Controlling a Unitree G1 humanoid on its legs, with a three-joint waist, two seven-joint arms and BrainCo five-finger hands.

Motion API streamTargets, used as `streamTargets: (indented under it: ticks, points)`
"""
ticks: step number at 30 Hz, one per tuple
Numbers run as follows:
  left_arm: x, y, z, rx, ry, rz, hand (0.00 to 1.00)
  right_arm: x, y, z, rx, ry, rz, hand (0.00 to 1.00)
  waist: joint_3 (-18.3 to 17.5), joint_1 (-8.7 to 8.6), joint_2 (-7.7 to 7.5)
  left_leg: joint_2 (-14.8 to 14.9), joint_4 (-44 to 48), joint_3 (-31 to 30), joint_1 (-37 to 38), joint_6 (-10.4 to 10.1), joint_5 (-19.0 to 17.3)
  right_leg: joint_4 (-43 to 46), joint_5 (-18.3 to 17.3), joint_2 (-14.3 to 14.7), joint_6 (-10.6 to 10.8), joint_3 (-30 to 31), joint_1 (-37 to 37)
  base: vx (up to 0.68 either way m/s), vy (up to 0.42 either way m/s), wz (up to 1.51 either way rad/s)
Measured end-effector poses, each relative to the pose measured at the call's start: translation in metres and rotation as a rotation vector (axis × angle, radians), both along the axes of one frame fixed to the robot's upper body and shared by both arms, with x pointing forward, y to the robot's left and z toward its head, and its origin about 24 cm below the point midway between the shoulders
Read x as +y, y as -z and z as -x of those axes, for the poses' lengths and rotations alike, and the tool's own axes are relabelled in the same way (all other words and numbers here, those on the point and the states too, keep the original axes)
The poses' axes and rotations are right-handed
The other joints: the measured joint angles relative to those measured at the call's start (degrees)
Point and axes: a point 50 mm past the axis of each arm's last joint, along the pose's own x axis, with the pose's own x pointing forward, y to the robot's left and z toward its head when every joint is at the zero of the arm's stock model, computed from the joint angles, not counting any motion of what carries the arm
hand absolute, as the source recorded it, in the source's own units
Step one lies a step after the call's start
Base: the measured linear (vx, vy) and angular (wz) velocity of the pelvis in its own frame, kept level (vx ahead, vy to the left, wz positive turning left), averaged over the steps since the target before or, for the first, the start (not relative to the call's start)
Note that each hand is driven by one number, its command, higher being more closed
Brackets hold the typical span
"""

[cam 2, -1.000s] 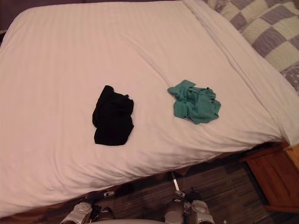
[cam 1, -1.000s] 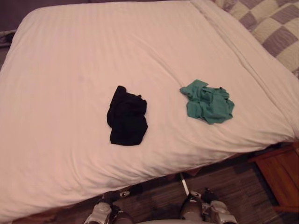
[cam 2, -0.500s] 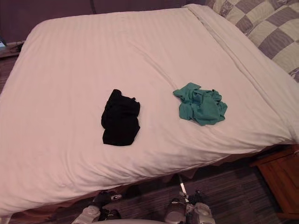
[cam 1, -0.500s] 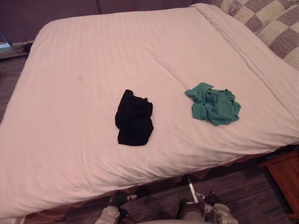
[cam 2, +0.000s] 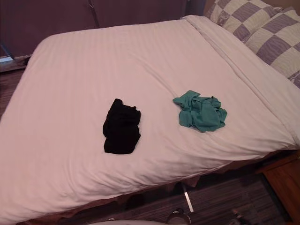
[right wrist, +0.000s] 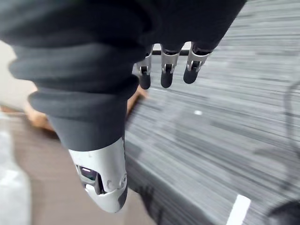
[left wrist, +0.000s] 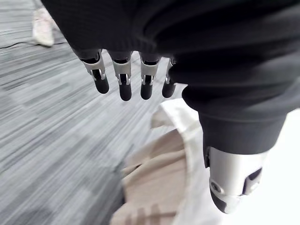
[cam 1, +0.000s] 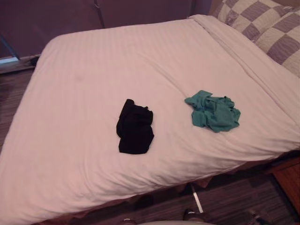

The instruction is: Tidy the bed and pick cloth on bed and put in laundry

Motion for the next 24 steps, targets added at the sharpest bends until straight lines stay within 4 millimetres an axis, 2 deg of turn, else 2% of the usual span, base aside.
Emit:
streamTargets:
  ticks: [1, 2, 3, 4, 5, 6, 7, 8, 10, 11, 12, 14, 15, 17, 20, 24]
  points:
    - [0.007, -0.008, -0.01, -0.013, 0.039, -0.043, 0.0, -0.009, -0.01, -0.002, -0.001, -0.003, 0.048, 0.0, -0.1, 0.03, 0.32, 0.0, -0.3, -0.2, 0.2, 0.2, 0.1, 0.1, 0.0, 0.0, -0.1, -0.2, -0.1, -0.04, 0.009, 0.32]
    - [0.023, -0.032, -0.032, -0.027, 0.146, -0.163, 0.0, -0.026, -0.032, -0.01, 0.001, -0.038, 0.158, 0.0, -0.3, 0.27, 0.67, -0.2, -1.4, -0.5, 0.2, 0.7, 0.5, 0.3, -0.1, 0.1, -0.4, -0.4, -0.6, -0.05, 0.01, 0.14]
    - [0.038, -0.066, -0.062, -0.053, 0.275, -0.33, 0.0, -0.041, -0.056, -0.018, 0.019, -0.09, 0.284, 0.0, -0.4, 0.78, 0.75, -0.4, -2.8, -0.5, 0.2, 1.3, 0.9, 0.6, -0.2, 0.2, -0.8, -0.4, -1.1, -0.06, 0.005, 0.11]
    - [0.042, -0.081, -0.075, -0.066, 0.325, -0.395, 0.0, -0.046, -0.065, -0.02, 0.03, -0.107, 0.328, 0.0, -0.4, 0.91, 0.75, -0.4, -3.2, -0.7, 0.2, 1.3, 1.0, 0.7, -0.2, 0.3, -0.9, -0.5, -1.2, -0.09, -0.004, 0.17]
    - [0.047, -0.116, -0.105, -0.097, 0.438, -0.543, 0.0, -0.056, -0.083, -0.025, 0.067, -0.144, 0.421, 0.0, -0.4, 1.09, 0.71, -0.4, -3.6, -1.1, -0.1, 1.3, 1.0, 0.8, -0.3, 0.3, -0.9, -1.0, -1.3, -0.08, 0.006, 0.19]
    - [0.045, -0.144, -0.13, -0.118, 0.544, -0.676, 0.0, -0.063, -0.1, -0.031, 0.114, -0.191, 0.508, 0.0, -0.4, 1.15, 0.7, -0.6, -4.5, -1.4, 0.2, 1.3, 1.0, 1.0, -0.3, 0.3, -0.9, -1.1, -1.3, -0.08, 0.015, 0.18]
    - [0.042, -0.153, -0.139, -0.126, 0.584, -0.717, 0.0, -0.065, -0.106, -0.036, 0.127, -0.214, 0.543, 0.0, -0.5, 1.14, 0.7, -0.7, -5.0, -1.4, 0.3, 1.3, 1.0, 1.1, -0.3, 0.3, -0.9, -1.1, -1.5, -0.05, 0.032, 0.06]
    - [0.034, -0.173, -0.16, -0.137, 0.685, -0.813, 0.0, -0.067, -0.12, -0.048, 0.179, -0.297, 0.624, 0.0, -0.6, 1.04, 0.65, -0.9, -5.7, -1.4, 0.3, 1.4, 1.0, 1.1, 0.0, 0.3, -0.7, -0.8, -1.9, -0.04, 0.03, 0.0]
    - [0.018, -0.185, -0.183, -0.144, 0.811, -0.886, 0.0, -0.066, -0.138, -0.07, 0.231, -0.416, 0.729, 0.0, -0.6, 0.53, 0.56, -1.5, -6.8, -1.2, 0.5, 1.8, 1.3, 1.1, 0.6, 0.1, -0.9, -0.3, -2.3, -0.04, 0.037, -0.12]
    - [0.002, -0.188, -0.199, -0.148, 0.907, -0.917, 0.0, -0.062, -0.151, -0.092, 0.255, -0.508, 0.81, 0.0, -0.6, 0.37, 0.54, -1.7, -6.9, -0.4, 0.5, 1.8, 1.3, 1.1, 1.0, 0.0, -0.8, 0.7, -3.2, -0.04, 0.042, -0.24]
    - [-0.005, -0.188, -0.206, -0.158, 0.947, -0.928, 0.0, -0.059, -0.157, -0.102, 0.264, -0.547, 0.847, 0.0, -0.6, 0.1, 0.51, -1.8, -7.0, -0.2, 0.0, 1.8, 1.3, 1.3, 1.1, -0.1, -0.7, 1.1, -3.9, -0.05, 0.043, -0.29]
    - [-0.039, -0.195, -0.238, -0.214, 1.102, -0.959, 0.0, -0.046, -0.182, -0.141, 0.234, -0.646, 0.961, 0.0, -0.4, -0.46, 0.4, -2.2, -7.0, 0.9, -2.3, 2.4, 1.7, 2.7, 1.5, -0.6, -0.7, 2.8, -7.9, -0.05, 0.021, -0.25]
    - [-0.047, -0.199, -0.246, -0.237, 1.133, -0.969, 0.0, -0.044, -0.189, -0.149, 0.223, -0.663, 0.986, 0.0, -0.1, -0.6, 0.36, -2.4, -6.9, 1.0, -3.0, 2.6, 1.8, 3.3, 1.5, -0.8, -0.7, 3.2, -9.0, -0.04, 0.011, -0.18]
    - [-0.073, -0.217, -0.27, -0.324, 1.214, -1.019, 0.0, -0.033, -0.214, -0.175, 0.171, -0.699, 1.068, 0.0, 1.9, -1.54, 0.37, -2.7, -6.8, 1.5, -5.1, 2.9, 2.3, 4.2, 2.4, -1.0, -0.8, 4.8, -12.1, -0.05, 0.014, -0.14]
    - [-0.106, -0.246, -0.296, -0.419, 1.295, -1.098, 0.0, -0.012, -0.252, -0.21, 0.048, -0.722, 1.164, 0.0, 4.9, -1.82, 0.53, -2.7, -6.4, 4.5, -8.3, 3.0, 2.3, 3.8, 4.6, -0.5, -0.8, 8.6, -17.2, -0.03, 0.018, -0.44]
    - [-0.136, -0.262, -0.319, -0.468, 1.375, -1.124, 0.0, 0.006, -0.278, -0.223, -0.043, -0.735, 1.24, 0.0, 8.5, -1.99, 0.55, -2.5, -6.3, 7.0, -9.6, 3.0, 2.3, 1.9, 7.1, 0.4, -0.9, 11.8, -19.5, 0.03, 0.011, -0.35]
